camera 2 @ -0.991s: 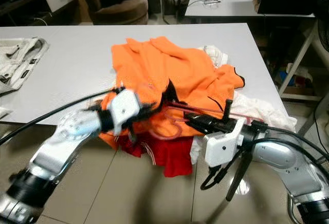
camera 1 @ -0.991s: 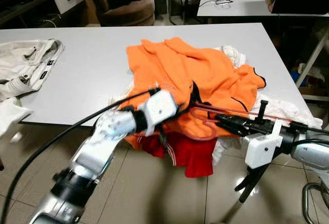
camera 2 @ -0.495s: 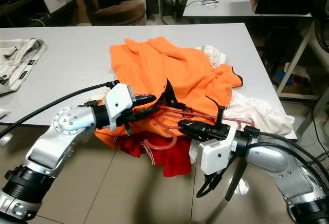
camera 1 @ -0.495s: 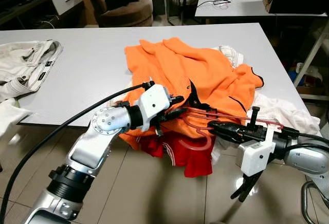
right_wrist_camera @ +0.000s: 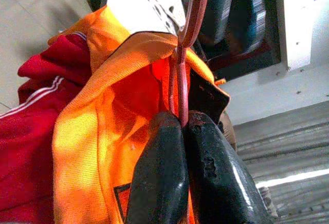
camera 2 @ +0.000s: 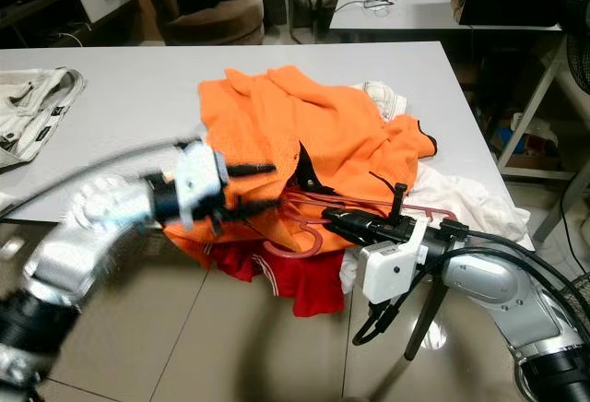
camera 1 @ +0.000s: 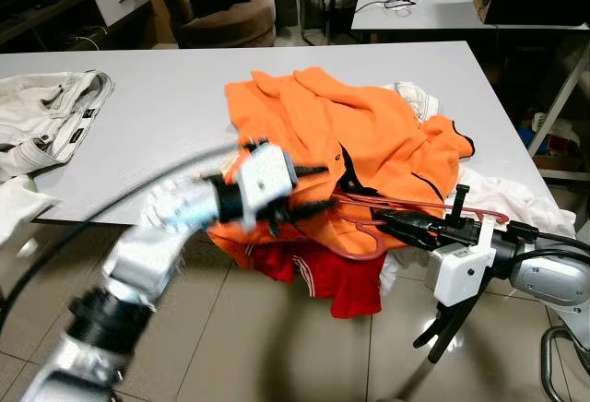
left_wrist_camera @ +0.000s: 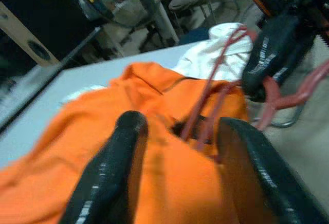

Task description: Hang hanger

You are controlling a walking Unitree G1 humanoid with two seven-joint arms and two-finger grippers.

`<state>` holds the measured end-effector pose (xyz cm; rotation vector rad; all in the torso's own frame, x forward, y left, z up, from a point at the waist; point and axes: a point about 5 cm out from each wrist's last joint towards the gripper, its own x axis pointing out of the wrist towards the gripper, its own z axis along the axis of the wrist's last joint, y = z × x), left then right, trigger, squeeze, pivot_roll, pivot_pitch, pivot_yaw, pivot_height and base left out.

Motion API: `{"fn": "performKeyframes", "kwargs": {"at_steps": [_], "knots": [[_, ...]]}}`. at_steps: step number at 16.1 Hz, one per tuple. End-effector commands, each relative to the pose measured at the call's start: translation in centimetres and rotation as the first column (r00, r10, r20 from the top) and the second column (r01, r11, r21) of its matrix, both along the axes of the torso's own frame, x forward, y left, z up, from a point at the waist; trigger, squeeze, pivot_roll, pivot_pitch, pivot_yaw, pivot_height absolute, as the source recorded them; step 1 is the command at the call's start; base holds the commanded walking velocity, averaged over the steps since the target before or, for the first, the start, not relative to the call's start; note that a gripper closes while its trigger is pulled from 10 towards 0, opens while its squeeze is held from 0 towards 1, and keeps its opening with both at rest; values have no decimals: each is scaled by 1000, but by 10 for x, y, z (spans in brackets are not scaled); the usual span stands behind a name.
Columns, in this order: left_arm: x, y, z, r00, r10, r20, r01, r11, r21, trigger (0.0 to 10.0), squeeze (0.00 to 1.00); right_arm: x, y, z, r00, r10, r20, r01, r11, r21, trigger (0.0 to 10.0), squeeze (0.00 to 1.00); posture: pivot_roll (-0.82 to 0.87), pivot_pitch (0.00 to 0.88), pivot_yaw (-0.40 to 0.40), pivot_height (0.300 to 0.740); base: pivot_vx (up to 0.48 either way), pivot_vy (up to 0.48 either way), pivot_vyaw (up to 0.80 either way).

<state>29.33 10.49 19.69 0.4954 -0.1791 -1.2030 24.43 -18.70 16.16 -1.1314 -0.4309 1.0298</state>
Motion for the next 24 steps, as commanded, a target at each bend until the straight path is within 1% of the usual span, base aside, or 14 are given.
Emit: {"fn": "performKeyframes", "kwargs": {"at_steps": [1,2,3,4,5,7,9,11,14,18,19,20,21,24], "knots": [[8,11,7,998,29,48,-31,999,24,10000,1000,1,2,5,999,20,25,-20,1000,11,10000,0,-226,0,132,740,0,0,0],[10,14,9,997,30,65,-32,999,39,10000,1000,1,3,5,999,22,25,-23,1000,12,10000,0,-225,0,131,740,0,0,0],[10,14,8,997,15,80,-20,998,63,10000,561,1,3,5,999,24,26,-24,1000,12,10000,0,-224,0,134,740,0,0,0],[7,12,5,995,-26,97,15,993,113,10000,0,2,3,5,999,24,27,-24,1000,13,10000,0,-224,0,133,740,0,0,0],[3,10,1,993,-71,100,55,987,152,10000,0,2,3,6,999,24,28,-24,1000,13,10000,0,-226,0,137,740,0,0,0],[0,4,-1,987,-128,101,107,976,189,10000,0,3,4,7,999,28,32,-28,1000,12,10000,0,-230,0,142,740,0,0,0],[-2,1,-5,982,-157,109,130,966,223,10000,0,3,6,7,999,31,34,-32,999,12,10000,0,-230,0,143,740,0,0,0],[5,0,-12,974,-130,185,77,960,269,10000,0,4,8,8,999,37,40,-38,999,17,10000,0,-229,0,145,740,0,0,0],[9,6,-18,971,-119,209,46,946,322,10000,0,4,8,9,998,38,43,-39,999,21,10000,0,-233,0,146,740,0,0,0],[11,8,-26,966,-116,230,33,940,339,10000,0,4,9,11,998,42,46,-43,999,26,10000,0,-234,0,145,740,0,0,0],[12,6,-26,965,-115,236,32,943,330,8078,0,4,10,11,998,44,46,-45,999,27,10000,0,-235,0,146,740,0,0,0],[12,6,-26,965,-116,236,33,944,327,4431,0,4,10,11,998,45,46,-46,999,27,10000,0,-235,0,146,740,0,0,0],[12,4,-26,962,-117,246,35,949,313,157,0,4,12,11,998,50,45,-52,998,29,10000,0,-235,0,145,740,0,0,0],[12,-5,-22,943,-126,307,48,967,250,0,0,3,16,11,997,65,41,-67,997,35,10000,0,-234,0,146,740,0,0,0]]}}
